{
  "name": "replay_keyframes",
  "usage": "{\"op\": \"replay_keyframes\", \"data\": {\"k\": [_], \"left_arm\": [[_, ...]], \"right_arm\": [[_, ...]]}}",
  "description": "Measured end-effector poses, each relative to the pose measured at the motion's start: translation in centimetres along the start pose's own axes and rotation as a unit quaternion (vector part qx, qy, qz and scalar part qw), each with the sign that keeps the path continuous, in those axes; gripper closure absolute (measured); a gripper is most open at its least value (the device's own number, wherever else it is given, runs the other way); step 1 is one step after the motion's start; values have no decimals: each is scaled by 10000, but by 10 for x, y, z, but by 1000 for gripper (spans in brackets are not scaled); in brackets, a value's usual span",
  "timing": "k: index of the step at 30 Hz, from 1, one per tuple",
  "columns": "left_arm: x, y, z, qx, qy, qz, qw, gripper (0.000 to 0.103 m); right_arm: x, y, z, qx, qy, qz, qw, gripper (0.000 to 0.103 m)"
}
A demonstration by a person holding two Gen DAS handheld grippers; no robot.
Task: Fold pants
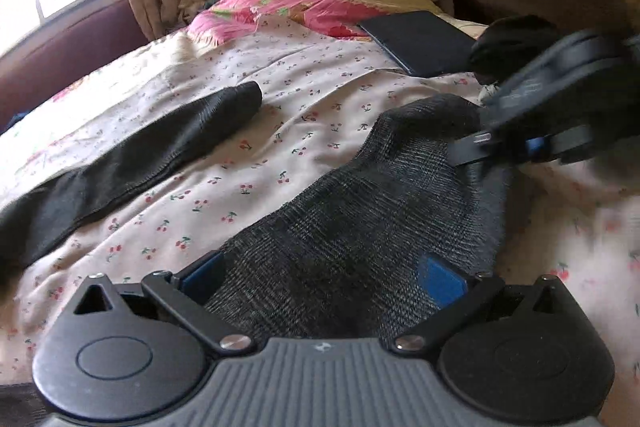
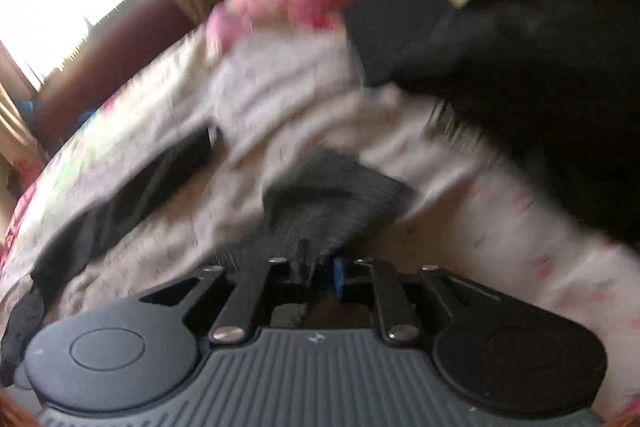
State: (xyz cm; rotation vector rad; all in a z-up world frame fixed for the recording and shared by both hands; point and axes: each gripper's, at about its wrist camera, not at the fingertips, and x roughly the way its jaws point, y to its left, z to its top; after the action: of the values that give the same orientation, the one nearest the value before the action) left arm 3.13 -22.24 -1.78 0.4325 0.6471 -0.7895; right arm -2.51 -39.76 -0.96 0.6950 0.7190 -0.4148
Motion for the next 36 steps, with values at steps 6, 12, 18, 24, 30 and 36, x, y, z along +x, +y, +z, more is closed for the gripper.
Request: {"op": "replay_keyframes", "data": {"k": [6, 12, 18, 24, 30, 36], "left_arm": [[-27, 17, -16, -308, 73, -79, 9995, 0], [-58, 41, -52, -565, 225, -30, 9981, 0], [-107, 115, -87, -1046, -25, 759, 9916, 0], [-132, 229, -117, -1745, 29, 1935, 9655, 0], [-153, 344, -133, -1563, 164, 2856, 9454, 0], [-148, 458, -147, -1767, 521, 3270, 9269, 0]], "right_arm": [[-9, -22, -1, 410, -94, -194, 9989, 100], [-31, -13, -10, -70, -53, -762, 9971, 92], [-78, 19, -12, -1046, -658, -1310, 9836, 85], [-30, 119, -14, -2053, 93, -100, 9786, 76], [52, 270, -17, -3615, 663, 1069, 9238, 71], [145, 416, -28, -4686, 1191, 1533, 8618, 58]]}}
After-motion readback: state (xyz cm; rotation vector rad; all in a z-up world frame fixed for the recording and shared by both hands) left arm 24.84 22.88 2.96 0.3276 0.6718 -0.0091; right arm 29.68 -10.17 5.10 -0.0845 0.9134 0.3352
